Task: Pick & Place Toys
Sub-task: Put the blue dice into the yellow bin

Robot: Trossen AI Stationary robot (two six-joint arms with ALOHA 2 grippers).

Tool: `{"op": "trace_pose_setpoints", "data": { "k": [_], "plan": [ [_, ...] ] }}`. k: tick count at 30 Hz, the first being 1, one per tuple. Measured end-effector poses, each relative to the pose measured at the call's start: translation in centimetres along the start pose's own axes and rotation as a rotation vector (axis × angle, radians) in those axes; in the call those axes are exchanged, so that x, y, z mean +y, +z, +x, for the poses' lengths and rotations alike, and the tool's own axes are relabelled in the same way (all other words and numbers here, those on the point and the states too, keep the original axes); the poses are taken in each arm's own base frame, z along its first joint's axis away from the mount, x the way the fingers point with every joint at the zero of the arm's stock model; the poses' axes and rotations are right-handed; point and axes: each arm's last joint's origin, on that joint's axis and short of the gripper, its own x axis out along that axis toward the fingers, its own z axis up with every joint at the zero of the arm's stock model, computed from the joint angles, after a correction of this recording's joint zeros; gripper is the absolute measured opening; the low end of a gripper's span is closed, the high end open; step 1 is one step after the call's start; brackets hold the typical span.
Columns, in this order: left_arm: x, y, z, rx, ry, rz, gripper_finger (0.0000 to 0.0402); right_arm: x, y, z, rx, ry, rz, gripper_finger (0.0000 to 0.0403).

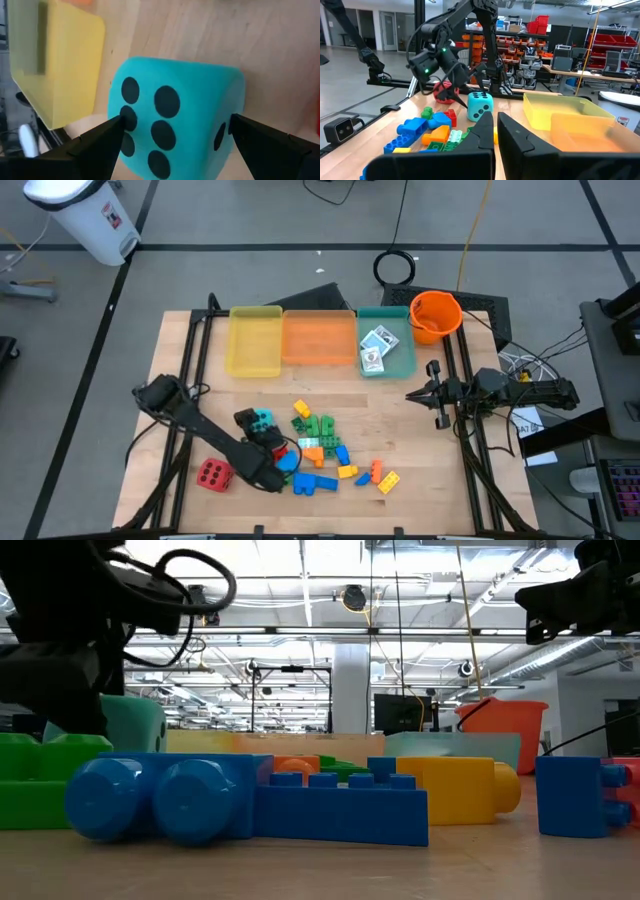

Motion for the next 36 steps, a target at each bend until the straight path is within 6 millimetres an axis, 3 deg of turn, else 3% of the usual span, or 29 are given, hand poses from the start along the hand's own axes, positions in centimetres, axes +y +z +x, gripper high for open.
{"op": "trace_pose_setpoints", "data": {
  "k": [6,14,23,27,36],
  "plan": [
    [-0.9,0.5,0.7,-0.001,-0.013,0.05,0.0354,0.0,0.0,0.0,0.0,0.0,0.0,0.0],
    [-1.0,1.0,0.9,-0.013,-0.043,0.05,0.0235,0.0,0.0,0.0,0.0,0.0,0.0,0.0],
    [-1.0,1.0,0.9,-0.012,-0.047,-0.013,0.0233,0.0,0.0,0.0,0.0,0.0,0.0,0.0],
    [-0.7,1.0,0.7,-0.012,-0.057,-0.06,0.0212,0.0,0.0,0.0,0.0,0.0,-0.001,0.0],
    [2.5,0.8,-1.8,-0.019,-0.169,-0.2,0.0189,0.0,0.0,0.0,0.0,0.0,0.0,0.0]
  ]
}}
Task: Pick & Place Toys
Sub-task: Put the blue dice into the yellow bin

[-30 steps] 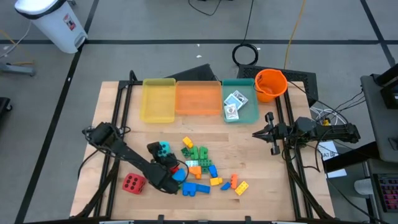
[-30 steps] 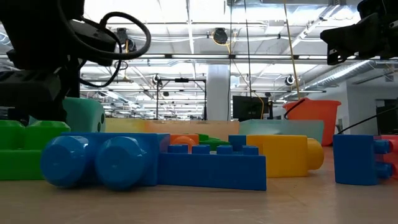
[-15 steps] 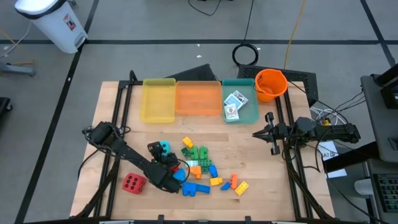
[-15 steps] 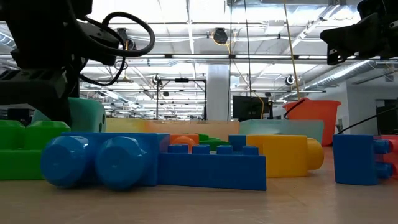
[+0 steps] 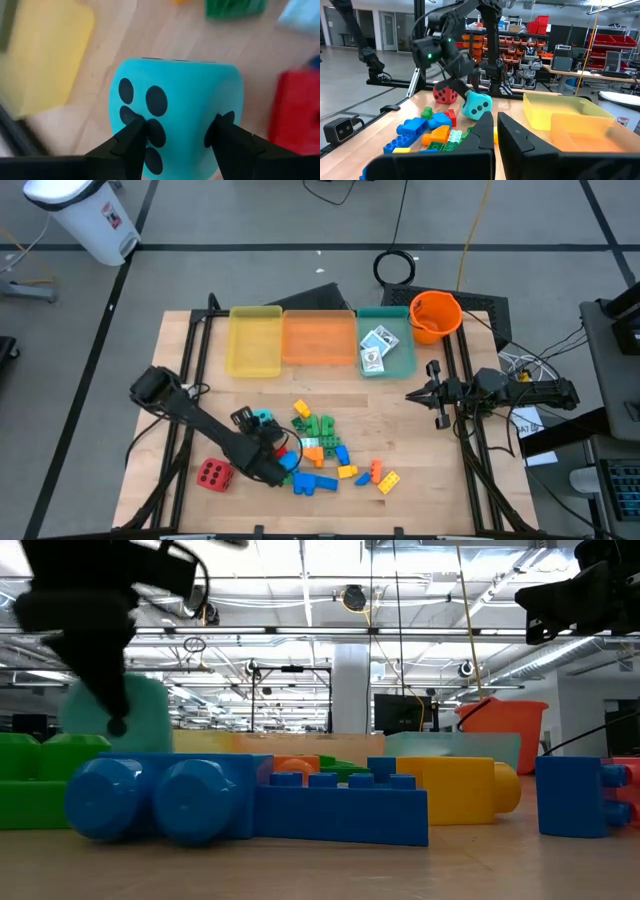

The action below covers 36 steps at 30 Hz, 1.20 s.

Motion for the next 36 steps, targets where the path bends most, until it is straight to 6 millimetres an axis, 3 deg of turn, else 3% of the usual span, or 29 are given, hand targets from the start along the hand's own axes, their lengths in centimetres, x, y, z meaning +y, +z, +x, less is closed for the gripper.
{"op": "trace_pose_setpoints", "data": {
  "k": [10,17,23,36],
  "plan": [
    [5.5,1.0,-3.0,-0.059,-0.027,-0.136,0.0166,0.0,0.0,0.0,-0.001,0.0,0.0,0.0],
    [10.5,2.4,-3.4,-0.058,0.055,-0.237,0.0131,0.0,0.0,0.0,0.0,0.0,0.0,0.0],
    [14.1,4.6,-2.4,-0.117,0.172,-0.255,0.0132,0.0,0.0,0.0,-0.001,0.0,0.0,0.0],
    [21.3,10.2,2.7,-0.086,0.304,-0.236,0.0125,0.0,0.0,0.0,0.0,0.0,0.0,0.0]
  ]
}}
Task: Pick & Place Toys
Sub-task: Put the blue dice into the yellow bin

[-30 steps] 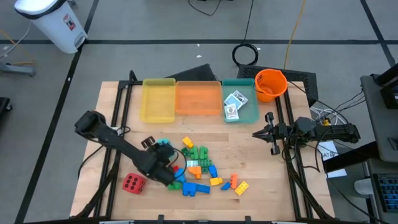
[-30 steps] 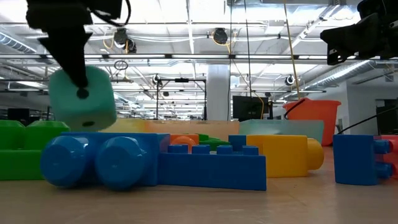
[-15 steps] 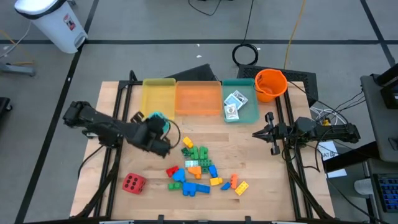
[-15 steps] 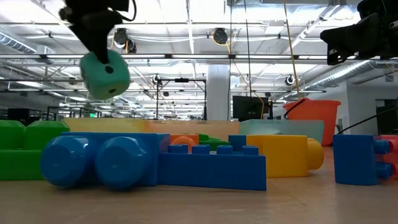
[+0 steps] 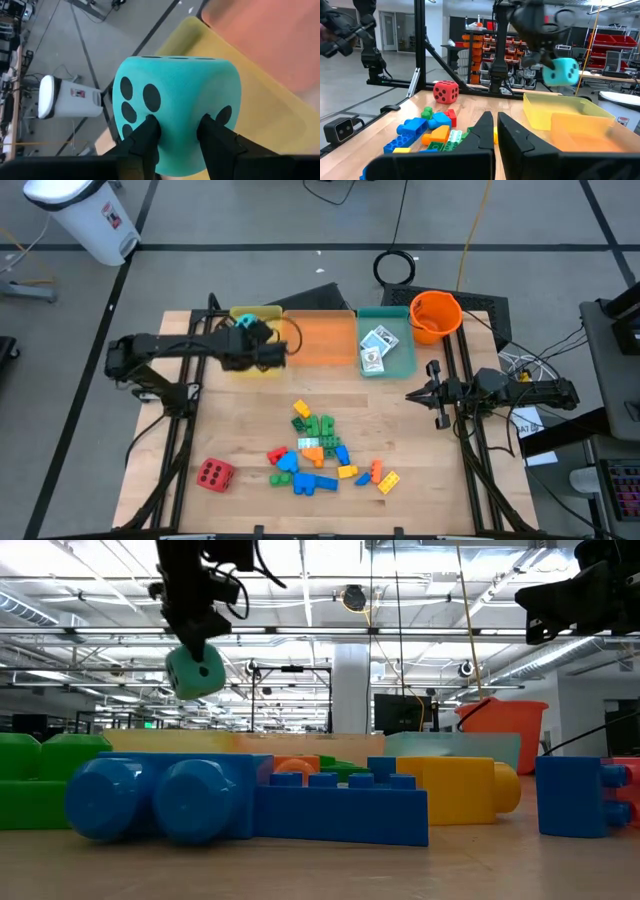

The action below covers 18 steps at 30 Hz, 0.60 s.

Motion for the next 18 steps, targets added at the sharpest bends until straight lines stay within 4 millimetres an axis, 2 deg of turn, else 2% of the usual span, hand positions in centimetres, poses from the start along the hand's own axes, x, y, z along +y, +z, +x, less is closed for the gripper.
{"op": "trace_pose_setpoints", "data": {
  "k": [3,7,14,18],
  "plan": [
    [0.1,1.0,1.9,-0.033,-0.01,0.038,0.0124,0.0,0.0,0.0,0.0,0.0,0.0,0.0],
    [0.0,1.4,4.7,-0.059,0.008,0.103,0.0124,0.0,0.0,0.0,0.0,0.0,0.0,0.0],
    [-0.3,-0.3,9.7,-0.04,0.056,0.242,0.0124,0.0,0.0,0.0,0.0,0.0,0.0,0.0],
    [-0.5,-1.4,11.9,-0.054,0.062,0.278,0.0124,0.0,0.0,0.0,0.0,0.0,0.0,0.0]
  ]
}}
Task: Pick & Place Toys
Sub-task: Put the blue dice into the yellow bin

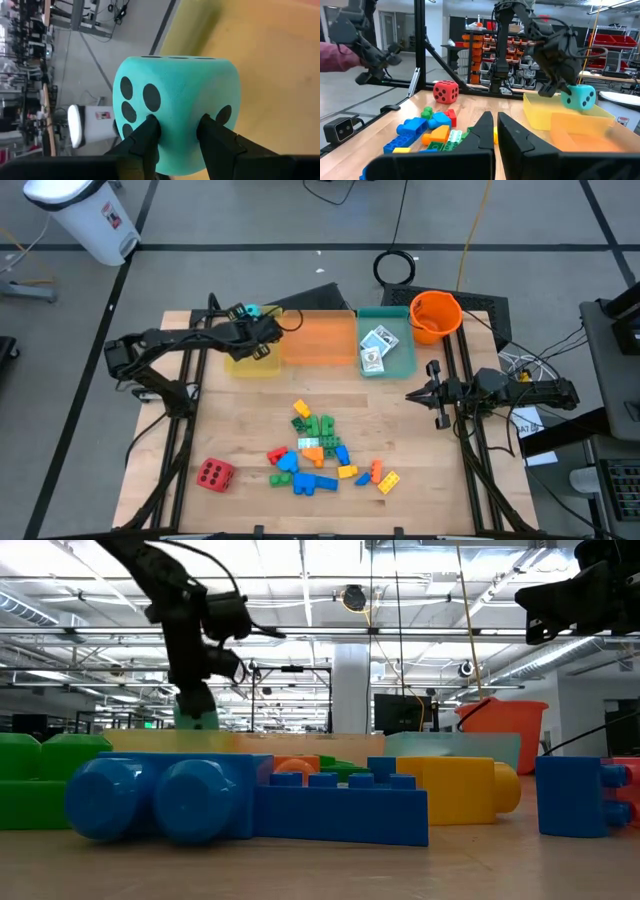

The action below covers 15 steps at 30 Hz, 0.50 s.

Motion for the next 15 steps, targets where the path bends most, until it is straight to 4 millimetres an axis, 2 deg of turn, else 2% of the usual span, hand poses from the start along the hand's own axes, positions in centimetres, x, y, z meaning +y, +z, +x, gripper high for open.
{"op": "trace_pose_setpoints", "data": {
  "k": [6,15],
  "plan": [
    [-0.5,-0.7,1.3,-0.027,-0.043,0.051,0.0124,0.0,0.0,0.0,0.0,0.0,0.0,0.0],
    [-0.6,-0.9,2.9,-0.119,-0.137,0.214,0.0124,0.0,0.0,0.0,0.0,0.0,0.0,0.0]
  ]
}}
